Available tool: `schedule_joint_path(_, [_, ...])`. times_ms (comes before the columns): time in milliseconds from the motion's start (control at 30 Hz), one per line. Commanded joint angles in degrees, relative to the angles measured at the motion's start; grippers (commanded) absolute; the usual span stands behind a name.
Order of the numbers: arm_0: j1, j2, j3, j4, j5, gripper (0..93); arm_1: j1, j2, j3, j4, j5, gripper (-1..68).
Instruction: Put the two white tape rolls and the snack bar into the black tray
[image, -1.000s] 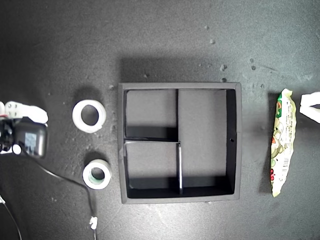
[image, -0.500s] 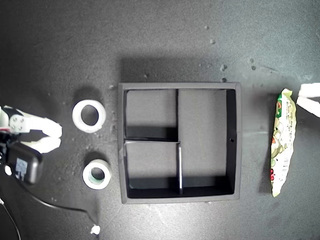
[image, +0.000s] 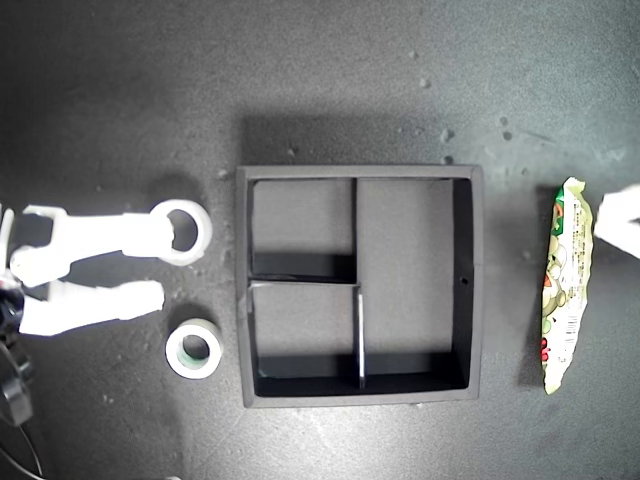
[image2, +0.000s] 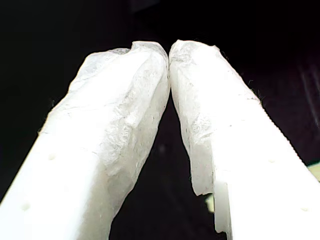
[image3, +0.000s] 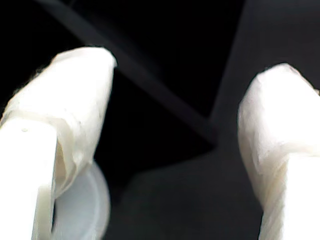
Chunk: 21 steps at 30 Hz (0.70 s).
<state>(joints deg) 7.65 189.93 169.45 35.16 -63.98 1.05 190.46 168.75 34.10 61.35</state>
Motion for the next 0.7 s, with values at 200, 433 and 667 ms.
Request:
schedule_joint_path(200, [-2.02, -45.53, -34.89, 8.96, 2.29, 18.0, -7.82, -45.35, -52.91, 25.22, -16.44, 12.7])
schedule_joint_path(433, [-0.18, -77.61, -59.77, 25.31, -0.70, 17.1, -17.40, -79.98, -80.16, 47.72, -22.94, 18.6])
schedule_joint_path(667, [0.00, -91.41, -68.91, 38.41, -7.47, 17.3, -22.76, -82.71, -74.79, 50.10, -18.98, 20.8])
